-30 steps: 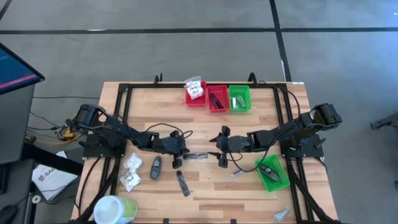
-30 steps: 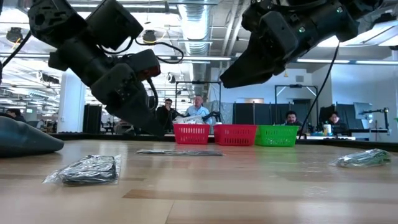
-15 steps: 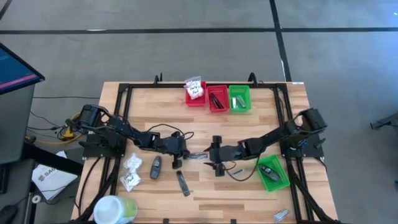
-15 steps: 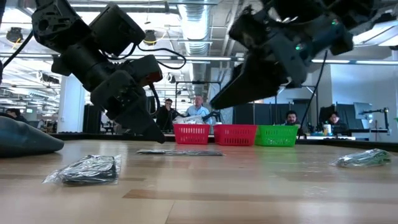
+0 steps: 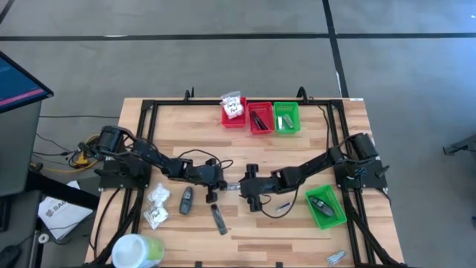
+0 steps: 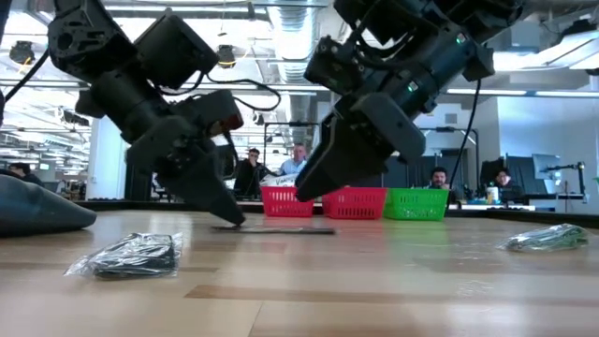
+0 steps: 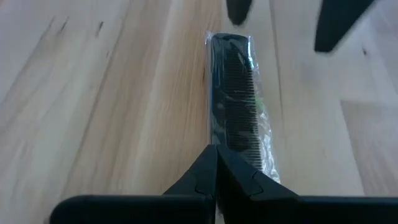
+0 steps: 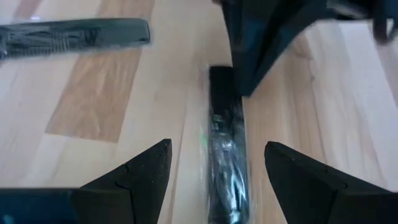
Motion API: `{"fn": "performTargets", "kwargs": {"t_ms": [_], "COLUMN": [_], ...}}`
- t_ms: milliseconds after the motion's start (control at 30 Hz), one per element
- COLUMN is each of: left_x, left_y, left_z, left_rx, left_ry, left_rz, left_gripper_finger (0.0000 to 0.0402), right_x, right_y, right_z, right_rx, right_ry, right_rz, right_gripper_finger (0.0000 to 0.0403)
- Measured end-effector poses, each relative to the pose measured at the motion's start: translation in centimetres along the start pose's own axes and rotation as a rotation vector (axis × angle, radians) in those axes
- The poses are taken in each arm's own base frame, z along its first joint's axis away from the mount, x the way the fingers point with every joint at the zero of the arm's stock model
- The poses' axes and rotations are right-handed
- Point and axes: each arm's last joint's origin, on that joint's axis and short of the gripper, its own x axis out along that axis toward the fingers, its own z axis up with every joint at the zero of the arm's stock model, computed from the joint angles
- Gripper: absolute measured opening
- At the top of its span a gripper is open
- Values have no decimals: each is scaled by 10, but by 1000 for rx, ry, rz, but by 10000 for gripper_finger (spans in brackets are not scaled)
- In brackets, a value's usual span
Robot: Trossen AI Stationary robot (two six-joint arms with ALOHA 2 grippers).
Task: Pick & Place Travel size toiletries
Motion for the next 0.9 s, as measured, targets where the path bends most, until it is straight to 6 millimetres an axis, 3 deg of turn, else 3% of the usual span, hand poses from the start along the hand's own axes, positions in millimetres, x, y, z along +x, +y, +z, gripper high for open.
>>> {"fn": "performTargets", "kwargs": {"t_ms": [367,900], "left_x": [6,6], "left_y": [8,22], "left_z": [0,-6], "left_rx": [-26,-80], "left_ry": [13,53], "left_rz": [-3,4], "left_gripper_finger": [0,0], "right_x": [9,10], "right_y": [-1,-4], "right_z": [-11,-11], "right_rx": [-1,4], "right_ry": [53,53], "right_rz": [-5,-38], "right_gripper_finger": [249,249]}}
